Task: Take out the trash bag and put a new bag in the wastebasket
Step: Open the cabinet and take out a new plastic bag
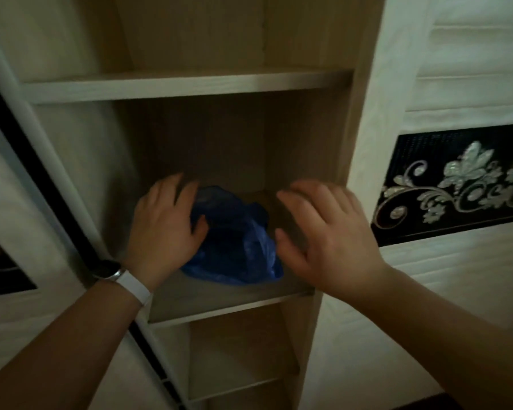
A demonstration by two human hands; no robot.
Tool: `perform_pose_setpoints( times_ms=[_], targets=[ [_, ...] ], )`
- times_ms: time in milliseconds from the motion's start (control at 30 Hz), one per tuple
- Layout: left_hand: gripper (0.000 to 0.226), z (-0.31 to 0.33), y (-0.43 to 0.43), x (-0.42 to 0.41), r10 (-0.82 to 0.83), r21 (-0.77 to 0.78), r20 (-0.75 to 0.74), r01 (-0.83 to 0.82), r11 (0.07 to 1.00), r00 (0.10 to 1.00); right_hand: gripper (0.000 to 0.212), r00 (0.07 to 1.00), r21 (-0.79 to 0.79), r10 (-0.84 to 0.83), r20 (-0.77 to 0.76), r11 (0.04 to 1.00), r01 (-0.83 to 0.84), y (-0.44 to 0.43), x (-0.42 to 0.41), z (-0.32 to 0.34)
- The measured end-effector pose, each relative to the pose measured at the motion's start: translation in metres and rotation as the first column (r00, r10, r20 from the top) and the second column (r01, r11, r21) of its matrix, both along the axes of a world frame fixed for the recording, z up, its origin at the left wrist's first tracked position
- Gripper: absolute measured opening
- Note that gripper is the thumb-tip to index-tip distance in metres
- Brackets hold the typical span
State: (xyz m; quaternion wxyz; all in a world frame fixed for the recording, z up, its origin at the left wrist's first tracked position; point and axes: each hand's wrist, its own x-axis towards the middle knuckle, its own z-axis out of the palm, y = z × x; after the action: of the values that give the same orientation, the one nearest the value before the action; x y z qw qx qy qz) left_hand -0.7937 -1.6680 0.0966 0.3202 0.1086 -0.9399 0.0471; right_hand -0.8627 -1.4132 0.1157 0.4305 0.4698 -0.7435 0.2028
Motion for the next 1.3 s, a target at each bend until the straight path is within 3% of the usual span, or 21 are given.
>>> perform_pose_setpoints(
  times_ms=[167,300,467,633,767,933,1067,1300],
  targets=[
    [0.069,-0.022,-0.028,0.008,0.129,0.037,0.159,-0.137,0.99,0.979,0.058,0.959,0.292,-0.156,0.238,0.953,0.082,-0.041,-0.001,-0.037],
    [0.067,-0.035,-0.037,0.008,0.178,0.134,0.19,-0.205,0.97,0.965,0.069,0.818,0.47,-0.347,0.459,0.876,0.108,-0.056,-0.013,-0.057],
    [0.062,-0.053,-0.042,0.013,0.199,0.224,0.207,-0.244,0.943,0.958,0.054,0.688,0.425,-0.368,0.626,0.9,0.094,-0.064,-0.021,-0.078],
    [0.021,-0.071,-0.047,0.017,0.151,0.198,0.279,-0.211,0.957,0.948,0.036,0.672,0.375,-0.408,0.618,0.904,0.204,-0.065,-0.016,-0.094],
    [0.007,-0.078,-0.05,0.015,0.03,0.217,0.222,-0.08,0.973,0.975,0.023,0.741,0.234,-0.371,0.559,0.929,0.288,-0.058,-0.007,-0.106],
    [0.012,-0.082,-0.029,0.017,-0.183,0.296,-0.018,0.18,0.938,0.983,0.013,0.76,0.14,-0.331,0.559,0.942,0.307,-0.049,0.007,-0.114],
    [0.012,-0.089,-0.012,0.02,-0.354,0.368,-0.168,0.392,0.843,0.92,0.006,0.79,0.053,-0.268,0.551,0.956,0.288,-0.04,0.024,-0.114],
    [0.008,-0.076,0.044,0.036,-0.534,0.324,-0.305,0.613,0.721,0.789,0.005,0.799,-0.04,-0.2,0.568,0.962,0.269,0.007,0.058,-0.093]
  ],
)
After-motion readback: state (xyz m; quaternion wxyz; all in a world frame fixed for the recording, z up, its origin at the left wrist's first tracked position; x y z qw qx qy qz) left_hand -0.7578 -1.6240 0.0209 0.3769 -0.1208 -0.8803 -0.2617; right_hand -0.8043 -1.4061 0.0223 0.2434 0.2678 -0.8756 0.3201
